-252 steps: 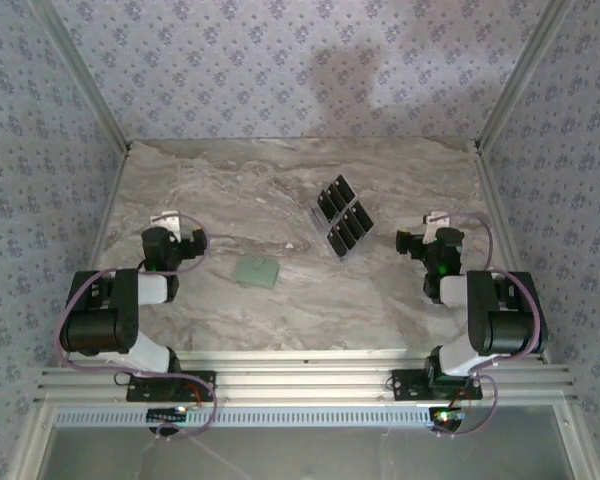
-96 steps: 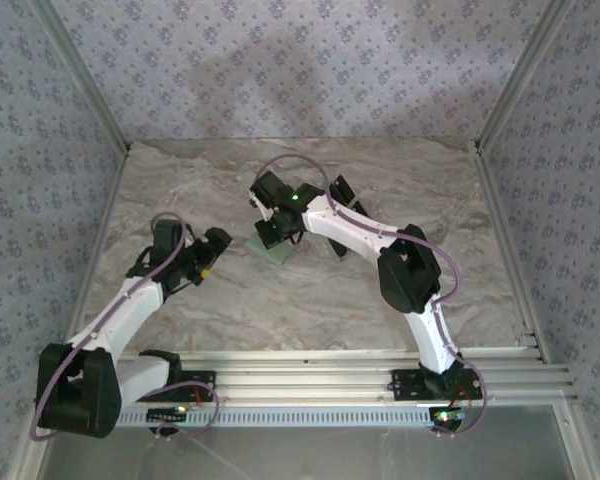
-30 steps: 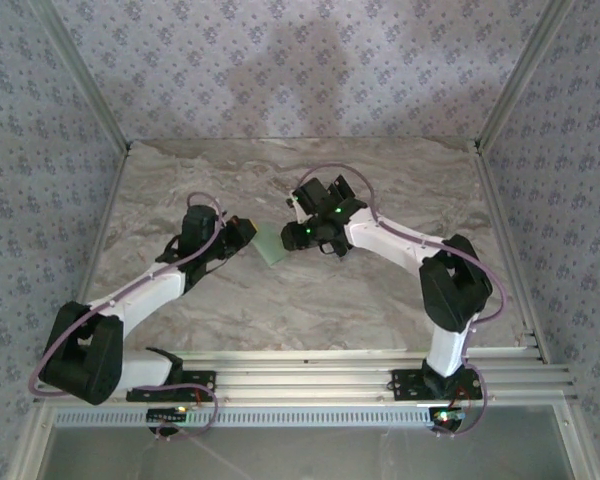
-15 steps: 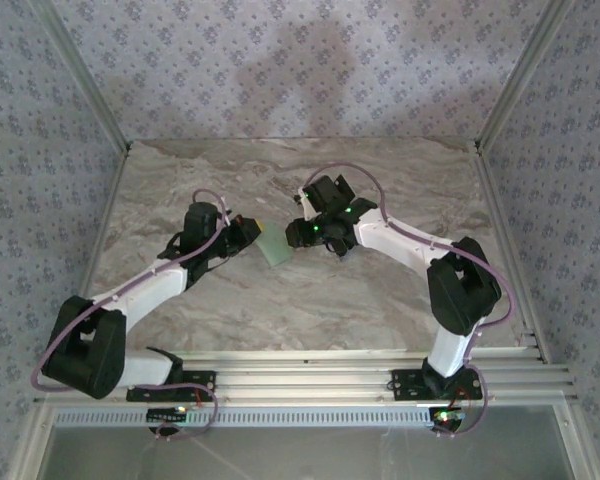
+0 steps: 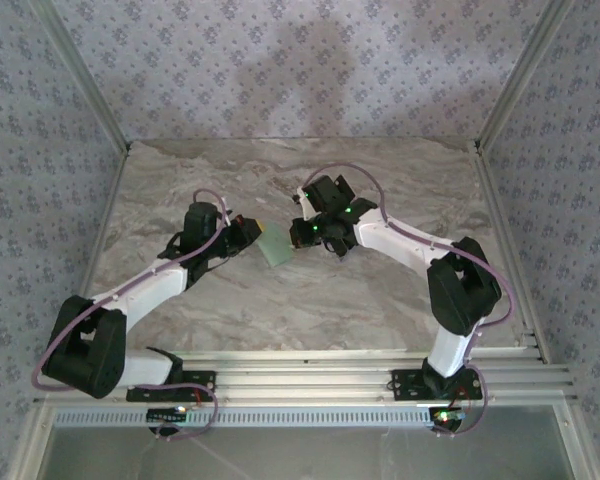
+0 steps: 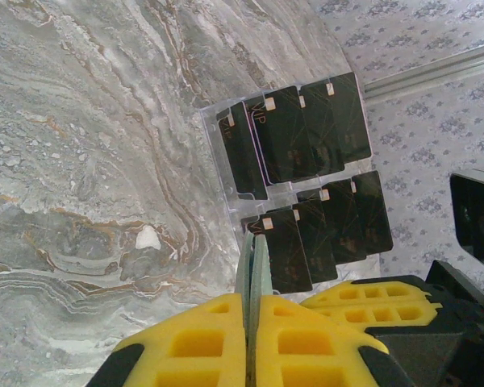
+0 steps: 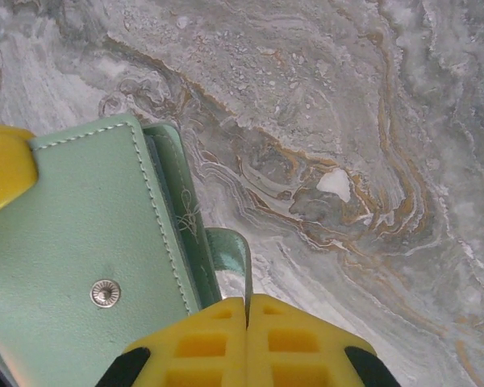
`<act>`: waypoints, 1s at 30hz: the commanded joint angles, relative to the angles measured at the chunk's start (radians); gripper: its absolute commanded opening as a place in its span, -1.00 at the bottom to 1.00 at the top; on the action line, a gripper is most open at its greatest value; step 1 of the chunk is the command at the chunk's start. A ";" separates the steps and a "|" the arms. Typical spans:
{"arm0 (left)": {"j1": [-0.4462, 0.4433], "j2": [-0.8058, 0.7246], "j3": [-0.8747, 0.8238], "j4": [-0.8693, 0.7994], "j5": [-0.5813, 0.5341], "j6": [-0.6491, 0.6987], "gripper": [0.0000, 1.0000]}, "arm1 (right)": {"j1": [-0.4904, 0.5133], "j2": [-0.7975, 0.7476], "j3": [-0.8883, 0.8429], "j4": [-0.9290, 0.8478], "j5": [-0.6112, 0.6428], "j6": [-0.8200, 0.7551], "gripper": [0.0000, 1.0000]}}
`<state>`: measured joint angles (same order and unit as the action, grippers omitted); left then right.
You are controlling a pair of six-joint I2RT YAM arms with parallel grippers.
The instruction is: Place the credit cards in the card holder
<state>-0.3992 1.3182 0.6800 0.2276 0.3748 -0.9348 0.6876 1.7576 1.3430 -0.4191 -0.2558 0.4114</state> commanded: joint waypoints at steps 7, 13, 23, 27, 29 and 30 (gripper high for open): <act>0.024 0.010 0.019 -0.153 -0.069 0.079 0.35 | 0.040 -0.093 -0.019 -0.026 -0.001 0.041 -1.00; 0.023 0.003 0.005 -0.188 -0.060 0.098 0.41 | 0.074 -0.070 -0.011 -0.021 0.004 0.057 -1.00; 0.013 -0.039 -0.044 -0.202 -0.061 0.076 0.41 | 0.092 -0.062 -0.029 0.006 0.023 0.148 -1.00; 0.013 -0.057 -0.050 -0.233 -0.084 0.069 0.42 | 0.080 -0.057 -0.100 0.088 0.017 0.314 -1.00; 0.014 -0.063 -0.050 -0.248 -0.092 0.065 0.42 | 0.075 -0.062 -0.142 0.176 -0.009 0.418 -1.00; 0.015 -0.068 -0.050 -0.257 -0.095 0.065 0.42 | 0.075 -0.063 -0.193 0.225 -0.021 0.475 -1.00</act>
<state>-0.3817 1.2842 0.6292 0.0086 0.3008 -0.8646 0.7715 1.6894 1.2148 -0.3077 -0.2558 0.6987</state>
